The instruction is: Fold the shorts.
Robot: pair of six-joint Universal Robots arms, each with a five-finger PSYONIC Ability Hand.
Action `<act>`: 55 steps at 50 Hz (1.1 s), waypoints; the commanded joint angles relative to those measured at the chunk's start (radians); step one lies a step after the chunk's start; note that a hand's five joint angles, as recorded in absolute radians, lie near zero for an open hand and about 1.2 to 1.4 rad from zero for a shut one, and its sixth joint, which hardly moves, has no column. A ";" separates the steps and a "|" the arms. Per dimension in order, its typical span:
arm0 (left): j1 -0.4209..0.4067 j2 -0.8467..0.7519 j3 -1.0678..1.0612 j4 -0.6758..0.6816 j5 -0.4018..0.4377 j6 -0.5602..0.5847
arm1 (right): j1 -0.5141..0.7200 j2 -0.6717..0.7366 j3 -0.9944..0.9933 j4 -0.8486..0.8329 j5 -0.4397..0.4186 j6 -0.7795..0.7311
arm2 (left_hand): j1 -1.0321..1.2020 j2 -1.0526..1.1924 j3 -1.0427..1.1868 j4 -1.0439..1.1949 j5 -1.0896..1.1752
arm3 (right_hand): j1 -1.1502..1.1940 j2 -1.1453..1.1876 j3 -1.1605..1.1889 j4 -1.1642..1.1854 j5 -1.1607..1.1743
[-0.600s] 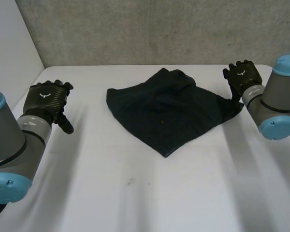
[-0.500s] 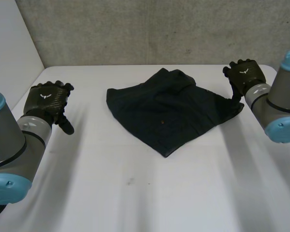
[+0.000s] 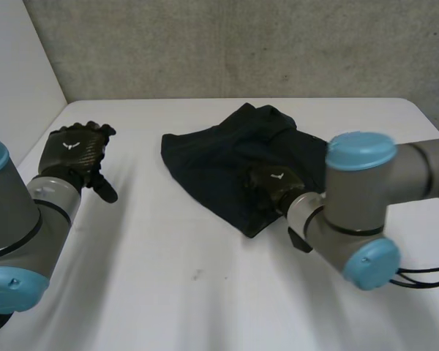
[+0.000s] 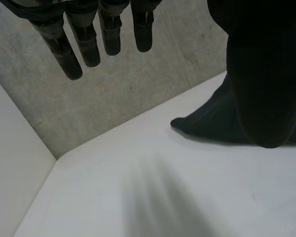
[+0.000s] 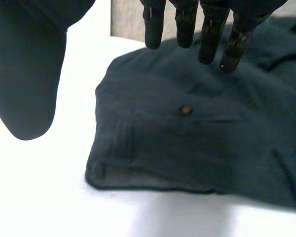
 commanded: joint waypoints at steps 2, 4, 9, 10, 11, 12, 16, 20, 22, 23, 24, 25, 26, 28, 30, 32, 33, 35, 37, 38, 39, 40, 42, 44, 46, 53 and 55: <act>0.007 0.008 -0.001 0.000 0.011 -0.039 | 0.031 0.159 -0.125 0.001 0.046 0.000 | -0.021 -0.012 -0.018 -0.012 -0.007 | 0.058 0.044 0.050 0.030 0.017; 0.007 0.007 -0.004 0.000 0.011 -0.039 | 0.031 0.184 -0.146 0.001 0.046 -0.002 | -0.021 -0.012 -0.018 -0.012 -0.007 | 0.117 0.103 0.109 0.089 0.076; 0.007 0.007 -0.009 0.000 0.011 -0.039 | 0.030 0.226 -0.180 -0.002 0.047 -0.005 | -0.021 -0.012 -0.018 -0.012 -0.007 | 0.287 0.273 0.279 0.259 0.246; 0.007 0.007 -0.009 0.000 0.011 -0.039 | 0.030 0.233 -0.186 -0.002 0.047 -0.006 | -0.021 -0.012 -0.018 -0.012 -0.007 | 0.311 0.297 0.302 0.282 0.269; 0.007 0.007 -0.009 0.000 0.011 -0.039 | 0.030 0.237 -0.192 -0.002 0.049 -0.009 | -0.021 -0.012 -0.018 -0.012 -0.007 | 0.349 0.335 0.340 0.320 0.308; 0.005 0.007 -0.009 0.000 0.011 -0.039 | 0.030 0.242 -0.197 -0.002 0.049 -0.012 | -0.021 -0.012 -0.018 -0.012 -0.007 | 0.378 0.364 0.370 0.350 0.337; 0.007 0.007 -0.010 0.000 0.015 -0.039 | 0.028 0.250 -0.215 -0.002 0.063 -0.054 | -0.021 -0.012 -0.018 -0.012 -0.007 | 0.574 0.561 0.566 0.546 0.533; 0.007 0.007 -0.010 0.000 0.015 -0.037 | 0.028 0.242 -0.215 -0.003 0.089 -0.081 | -0.021 -0.012 -0.018 -0.012 -0.007 | 0.657 0.643 0.649 0.629 0.616; 0.007 0.008 -0.010 0.000 0.015 -0.037 | 0.030 0.237 -0.217 -0.003 0.093 -0.086 | -0.021 -0.012 -0.018 -0.012 -0.007 | 0.657 0.643 0.649 0.629 0.616; 0.007 0.008 -0.010 0.000 0.015 -0.037 | 0.028 0.234 -0.222 -0.003 0.095 -0.086 | -0.021 -0.012 -0.018 -0.012 -0.007 | 0.657 0.643 0.649 0.629 0.616; 0.007 0.008 -0.010 0.000 0.015 -0.037 | 0.030 0.231 -0.223 -0.003 0.095 -0.086 | -0.021 -0.012 -0.018 -0.012 -0.007 | 0.654 0.640 0.646 0.626 0.613; 0.007 0.008 -0.010 0.000 0.015 -0.037 | 0.028 0.230 -0.223 -0.003 0.095 -0.086 | -0.021 -0.012 -0.018 -0.012 -0.007 | 0.654 0.640 0.646 0.626 0.613; 0.007 0.008 -0.010 0.000 0.015 -0.039 | 0.028 0.227 -0.223 -0.003 0.095 -0.086 | -0.021 -0.012 -0.018 -0.012 -0.007 | 0.654 0.640 0.646 0.626 0.613; 0.007 0.010 -0.010 0.000 0.015 -0.037 | 0.028 0.217 -0.225 -0.003 0.097 -0.084 | -0.021 -0.012 -0.018 -0.012 -0.007 | 0.648 0.635 0.640 0.620 0.607; 0.007 0.010 -0.012 0.000 0.015 -0.037 | 0.028 0.204 -0.226 -0.003 0.095 -0.083 | -0.021 -0.012 -0.018 -0.012 -0.007 | 0.631 0.617 0.623 0.603 0.590; 0.007 0.010 -0.012 0.000 0.015 -0.039 | 0.027 0.193 -0.229 -0.003 0.093 -0.080 | -0.021 -0.012 -0.018 -0.012 -0.007 | 0.604 0.591 0.596 0.576 0.563; 0.007 0.010 -0.012 0.000 0.015 -0.037 | 0.024 0.184 -0.229 -0.002 0.087 -0.078 | -0.021 -0.012 -0.018 -0.012 -0.007 | 0.599 0.585 0.590 0.570 0.558; 0.007 0.010 -0.012 0.000 0.015 -0.039 | 0.021 0.177 -0.229 -0.002 0.084 -0.078 | -0.021 -0.012 -0.018 -0.012 -0.007 | 0.598 0.585 0.590 0.570 0.557; 0.007 0.010 -0.012 0.000 0.017 -0.039 | 0.021 0.174 -0.231 -0.002 0.083 -0.083 | -0.021 -0.012 -0.018 -0.012 -0.007 | 0.598 0.585 0.590 0.570 0.557; 0.007 0.010 -0.012 0.000 0.017 -0.037 | 0.022 0.174 -0.231 -0.002 0.083 -0.084 | -0.021 -0.012 -0.018 -0.012 -0.007 | 0.598 0.585 0.590 0.570 0.557; 0.005 0.010 -0.012 0.000 0.017 -0.039 | 0.022 0.177 -0.229 -0.002 0.083 -0.084 | -0.021 -0.012 -0.018 -0.012 -0.007 | 0.598 0.585 0.590 0.570 0.557; 0.005 0.010 -0.013 0.000 0.017 -0.039 | 0.022 0.184 -0.229 0.000 0.083 -0.086 | -0.021 -0.012 -0.018 -0.012 -0.007 | 0.598 0.585 0.590 0.570 0.557; 0.005 0.010 -0.015 0.000 0.017 -0.037 | 0.022 0.191 -0.229 0.000 0.081 -0.087 | -0.021 -0.012 -0.018 -0.012 -0.007 | 0.601 0.588 0.593 0.573 0.560; 0.005 0.010 -0.016 0.000 0.017 -0.037 | 0.022 0.213 -0.231 0.000 0.081 -0.089 | -0.021 -0.012 -0.018 -0.012 -0.007 | 0.613 0.599 0.605 0.585 0.572; 0.005 0.010 -0.016 0.000 0.017 -0.037 | 0.022 0.222 -0.232 0.000 0.081 -0.092 | -0.024 -0.015 -0.021 -0.015 -0.010 | 0.619 0.605 0.611 0.591 0.578; 0.007 0.008 -0.016 0.002 0.018 -0.037 | 0.021 0.217 -0.245 0.004 0.078 -0.103 | -0.024 -0.015 -0.021 -0.015 -0.010 | 1.193 1.180 1.185 1.165 1.152; 0.008 0.007 -0.013 0.002 0.028 -0.037 | 0.019 0.182 -0.245 0.013 0.075 -0.106 | -0.030 -0.021 -0.026 -0.021 -0.016 | 1.193 1.180 1.185 1.165 1.152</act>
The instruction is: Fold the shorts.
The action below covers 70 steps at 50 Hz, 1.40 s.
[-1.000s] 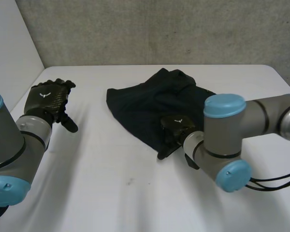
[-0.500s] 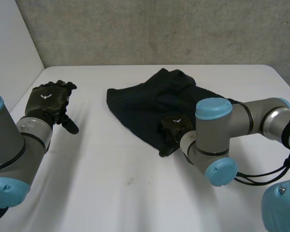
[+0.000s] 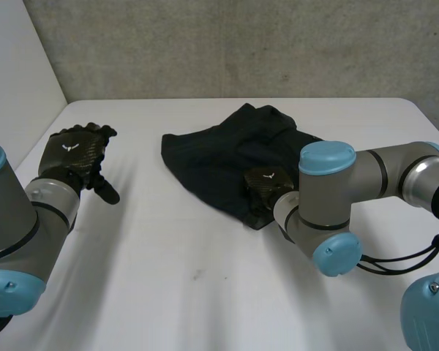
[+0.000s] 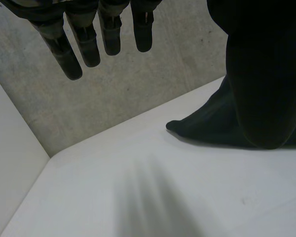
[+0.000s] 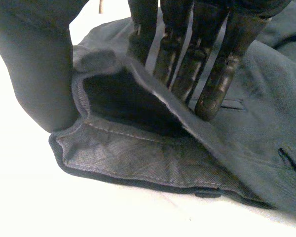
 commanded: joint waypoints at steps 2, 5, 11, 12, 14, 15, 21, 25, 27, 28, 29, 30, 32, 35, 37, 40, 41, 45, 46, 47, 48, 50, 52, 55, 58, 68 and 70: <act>0.003 -0.010 0.009 0.003 0.023 0.000 | -0.003 -0.086 -0.001 0.028 -0.009 -0.022 | -0.030 -0.021 -0.026 -0.021 -0.016 | 0.569 0.441 0.449 0.447 0.721; 0.006 -0.023 0.023 0.010 0.049 0.002 | -0.001 -0.178 0.011 0.057 -0.018 -0.065 | -0.030 -0.021 -0.026 -0.021 -0.016 | 0.569 0.441 0.449 0.447 0.721; 0.004 -0.101 0.077 0.076 0.096 0.006 | 0.008 -0.311 0.036 0.155 -0.079 -0.221 | -0.030 -0.021 -0.026 -0.021 -0.016 | 0.569 0.441 0.449 0.447 0.721; 0.004 -0.112 0.084 0.085 0.101 0.006 | 0.009 -0.325 0.042 0.171 -0.084 -0.237 | -0.030 -0.021 -0.026 -0.021 -0.016 | 0.569 0.441 0.449 0.447 0.721; 0.001 -0.151 0.110 0.118 0.107 0.006 | 0.009 -0.362 0.054 0.212 -0.091 -0.284 | -0.030 -0.021 -0.026 -0.021 -0.016 | 0.569 0.441 0.449 0.447 0.721; -0.002 -0.164 0.118 0.124 0.109 0.006 | 0.009 -0.374 0.057 0.230 -0.091 -0.303 | -0.030 -0.021 -0.026 -0.021 -0.016 | 0.569 0.441 0.449 0.447 0.721; -0.013 -0.297 0.208 0.164 0.112 0.008 | 0.013 -0.430 0.100 0.335 -0.088 -0.392 | -0.035 -0.027 -0.032 -0.026 -0.022 | 0.569 0.441 0.449 0.447 0.721; -0.031 -0.401 0.284 0.158 0.120 0.008 | 0.009 -0.474 0.138 0.340 -0.091 -0.393 | -0.035 -0.027 -0.032 -0.027 -0.022 | 0.569 0.441 0.449 0.447 0.721; -0.052 -0.464 0.330 0.152 0.129 0.008 | 0.005 -0.506 0.166 0.338 -0.091 -0.393 | -0.024 -0.015 -0.021 -0.015 -0.010 | 0.569 0.441 0.449 0.447 0.721; -0.069 -0.503 0.354 0.145 0.141 0.009 | 0.005 -0.509 0.172 0.336 -0.090 -0.393 | -0.012 -0.003 -0.009 -0.003 0.002 | 0.569 0.441 0.449 0.447 0.721; -0.075 -0.515 0.360 0.142 0.146 0.009 | 0.003 -0.511 0.175 0.336 -0.090 -0.392 | -0.006 0.003 -0.003 0.003 0.008 | 0.569 0.441 0.449 0.447 0.721; -0.080 -0.524 0.365 0.138 0.153 0.009 | 0.002 -0.511 0.180 0.336 -0.090 -0.390 | -0.003 0.006 0.000 0.006 0.011 | 0.569 0.441 0.449 0.447 0.721; -0.086 -0.544 0.379 0.115 0.182 0.012 | -0.003 -0.512 0.192 0.329 -0.088 -0.387 | 0.032 0.041 0.035 0.041 0.046 | 0.569 0.441 0.449 0.447 0.721; -0.088 -0.547 0.382 0.087 0.221 0.054 | -0.003 -0.514 0.215 0.303 -0.087 -0.387 | 0.047 0.056 0.050 0.056 0.060 | 0.569 0.441 0.449 0.447 0.721; -0.086 -0.544 0.382 0.079 0.230 0.092 | -0.003 -0.517 0.221 0.295 -0.087 -0.387 | 0.047 0.056 0.050 0.056 0.060 | 0.569 0.441 0.449 0.447 0.721; -0.082 -0.541 0.377 0.079 0.230 0.135 | -0.003 -0.517 0.224 0.295 -0.087 -0.386 | 0.050 0.059 0.053 0.059 0.063 | 0.569 0.441 0.449 0.447 0.721; -0.080 -0.541 0.377 0.079 0.230 0.141 | -0.003 -0.517 0.224 0.295 -0.087 -0.384 | 0.050 0.059 0.053 0.059 0.063 | 0.569 0.441 0.449 0.447 0.721; -0.075 -0.546 0.393 0.087 0.225 0.163 | -0.003 -0.534 0.235 0.293 -0.087 -0.386 | 0.091 0.099 0.094 0.100 0.104 | 0.569 0.441 0.449 0.447 0.721; -0.075 -0.549 0.400 0.089 0.222 0.163 | -0.003 -0.540 0.237 0.293 -0.087 -0.386 | 0.111 0.120 0.114 0.120 0.125 | 0.569 0.441 0.449 0.447 0.721; -0.077 -0.557 0.423 0.092 0.219 0.161 | -0.001 -0.554 0.241 0.297 -0.088 -0.386 | 0.152 0.161 0.155 0.161 0.166 | 0.569 0.441 0.449 0.447 0.721; -0.078 -0.561 0.438 0.092 0.212 0.160 | -0.003 -0.562 0.246 0.297 -0.090 -0.384 | 0.173 0.182 0.176 0.182 0.186 | 0.569 0.441 0.449 0.447 0.721; -0.082 -0.576 0.472 0.090 0.204 0.160 | -0.003 -0.577 0.255 0.297 -0.091 -0.384 | 0.220 0.229 0.223 0.229 0.233 | 0.569 0.441 0.449 0.447 0.721; -0.085 -0.612 0.520 0.084 0.198 0.160 | -0.003 -0.603 0.278 0.297 -0.091 -0.384 | 0.308 0.317 0.311 0.317 0.321 | 0.569 0.441 0.449 0.447 0.721; -0.089 -0.658 0.570 0.082 0.204 0.160 | -0.004 -0.632 0.307 0.298 -0.093 -0.384 | 0.411 0.419 0.414 0.420 0.424 | 0.569 0.441 0.449 0.447 0.721; -0.089 -0.691 0.612 0.082 0.207 0.160 | -0.006 -0.655 0.330 0.298 -0.093 -0.382 | 0.475 0.484 0.478 0.484 0.489 | 0.569 0.441 0.449 0.447 0.721; -0.106 -0.733 0.673 0.073 0.198 0.161 | -0.104 -0.695 0.381 0.295 -0.101 -0.387 | 1.159 1.168 1.162 1.168 1.173 | 0.569 0.441 0.449 0.447 0.721; -0.103 -0.693 0.652 0.049 0.199 0.161 | -0.129 -0.690 0.381 0.292 -0.101 -0.395 | 1.159 1.168 1.162 1.168 1.173 | 0.569 0.441 0.449 0.447 0.721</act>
